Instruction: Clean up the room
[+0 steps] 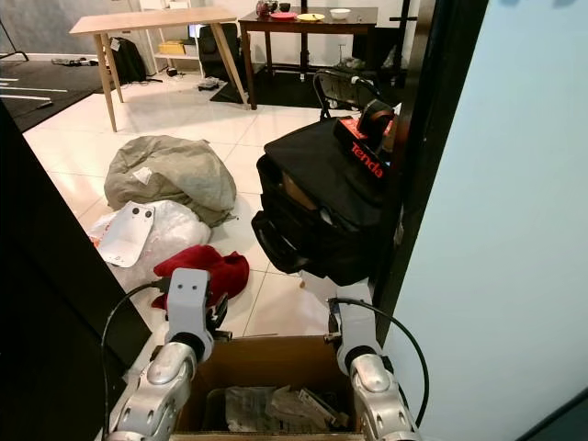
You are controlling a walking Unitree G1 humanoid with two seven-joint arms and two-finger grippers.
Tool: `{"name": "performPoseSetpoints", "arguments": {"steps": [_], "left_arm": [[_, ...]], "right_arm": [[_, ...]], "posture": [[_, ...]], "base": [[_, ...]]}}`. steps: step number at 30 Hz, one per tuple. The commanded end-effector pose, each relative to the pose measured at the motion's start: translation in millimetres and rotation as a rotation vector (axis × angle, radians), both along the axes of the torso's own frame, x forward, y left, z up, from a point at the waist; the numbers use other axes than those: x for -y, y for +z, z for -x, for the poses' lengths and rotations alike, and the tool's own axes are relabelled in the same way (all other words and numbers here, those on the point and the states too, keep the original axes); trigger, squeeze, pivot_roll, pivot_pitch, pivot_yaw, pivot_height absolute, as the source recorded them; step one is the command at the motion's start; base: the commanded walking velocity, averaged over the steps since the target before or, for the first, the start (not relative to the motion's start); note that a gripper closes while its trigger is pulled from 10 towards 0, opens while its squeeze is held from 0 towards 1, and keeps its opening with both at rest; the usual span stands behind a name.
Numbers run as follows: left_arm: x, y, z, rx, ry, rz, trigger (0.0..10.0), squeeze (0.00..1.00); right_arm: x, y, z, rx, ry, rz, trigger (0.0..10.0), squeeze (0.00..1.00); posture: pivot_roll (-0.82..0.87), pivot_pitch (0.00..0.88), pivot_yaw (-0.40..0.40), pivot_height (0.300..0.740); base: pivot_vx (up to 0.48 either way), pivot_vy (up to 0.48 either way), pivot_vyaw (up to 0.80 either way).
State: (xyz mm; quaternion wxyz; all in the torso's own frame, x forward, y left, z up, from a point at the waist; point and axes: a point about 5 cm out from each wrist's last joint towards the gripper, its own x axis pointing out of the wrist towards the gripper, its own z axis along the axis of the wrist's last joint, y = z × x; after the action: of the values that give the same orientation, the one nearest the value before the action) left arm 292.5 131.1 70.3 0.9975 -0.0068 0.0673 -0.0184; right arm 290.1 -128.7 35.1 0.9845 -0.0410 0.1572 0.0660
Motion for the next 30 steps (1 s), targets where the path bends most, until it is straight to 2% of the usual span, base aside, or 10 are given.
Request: {"name": "performPoseSetpoints", "arguments": {"steps": [1, 11, 19, 30], "left_arm": [[-3.7, -3, 3.8, -0.005, 0.019, 0.007, 10.0, 0.0], [-3.1, -4, 5.3, -0.001, 0.002, -0.004, 10.0, 0.0], [3.9, -5, 7.8, 0.008, -0.057, -0.05, 10.0, 0.0], [7.9, -5, 9.5, 0.015, -0.082, -0.044, 10.0, 0.0]], "right_arm": [[-2.8, -1, 0.1, -0.007, 0.017, 0.007, 10.0, 0.0], [-3.8, -3, 3.2, -0.013, 0.018, -0.024, 10.0, 0.0], [-3.0, -3, 7.0, -0.015, 0.024, -0.023, 10.0, 0.0], [0.5, -7, 10.0, -0.044, 0.012, -0.023, 10.0, 0.0]], "posture": [[-0.01, 0.048, -0.033, 0.738], [-0.01, 0.033, -0.03, 0.738], [-0.02, 0.025, -0.03, 0.738], [-0.02, 0.019, -0.036, 0.738]], "base": [[0.0, 0.0, 0.0], [0.0, -0.083, 0.0], [0.0, 0.0, -0.67], [0.0, 0.0, -0.8]]}}
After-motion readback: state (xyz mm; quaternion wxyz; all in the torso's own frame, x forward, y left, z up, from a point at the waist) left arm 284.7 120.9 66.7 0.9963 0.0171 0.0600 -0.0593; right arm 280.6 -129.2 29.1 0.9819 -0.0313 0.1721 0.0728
